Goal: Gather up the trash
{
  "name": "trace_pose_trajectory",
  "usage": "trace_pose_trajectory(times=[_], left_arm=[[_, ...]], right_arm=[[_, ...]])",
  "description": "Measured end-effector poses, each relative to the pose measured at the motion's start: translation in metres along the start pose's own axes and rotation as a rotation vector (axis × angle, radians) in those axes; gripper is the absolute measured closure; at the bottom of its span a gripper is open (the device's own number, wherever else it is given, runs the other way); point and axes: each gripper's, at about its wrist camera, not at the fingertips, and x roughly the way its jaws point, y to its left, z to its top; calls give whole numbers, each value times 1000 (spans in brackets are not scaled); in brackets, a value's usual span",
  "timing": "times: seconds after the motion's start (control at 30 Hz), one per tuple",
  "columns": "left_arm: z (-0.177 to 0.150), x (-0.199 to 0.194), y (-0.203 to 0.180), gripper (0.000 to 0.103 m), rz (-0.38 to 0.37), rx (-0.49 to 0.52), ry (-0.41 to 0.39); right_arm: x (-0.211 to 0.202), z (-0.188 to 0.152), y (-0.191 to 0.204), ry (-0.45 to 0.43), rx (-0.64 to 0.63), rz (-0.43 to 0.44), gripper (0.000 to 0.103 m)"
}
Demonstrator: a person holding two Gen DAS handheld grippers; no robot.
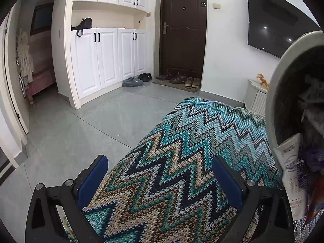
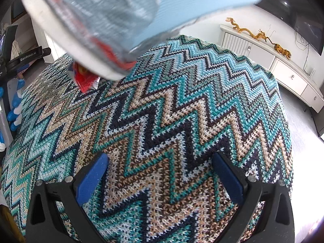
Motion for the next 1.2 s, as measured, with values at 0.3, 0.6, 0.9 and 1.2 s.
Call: trace_pose_trajectory(times=[0.3,0.6,0.9,1.2], left_arm=[[-1,1,8,0,-10,-59,-10],[-4,0,3,0,-17,-38,-19],[-5,-2,-2,0,-15,-24,-24],[-5,0,-3,0,-14,-21,-14]], right_arm=[[0,0,0,0,0,0,0],[0,-1,0,0,1,0,0],[0,-1,1,-1,1,0,0],[0,-1,0,-1,1,0,0]])
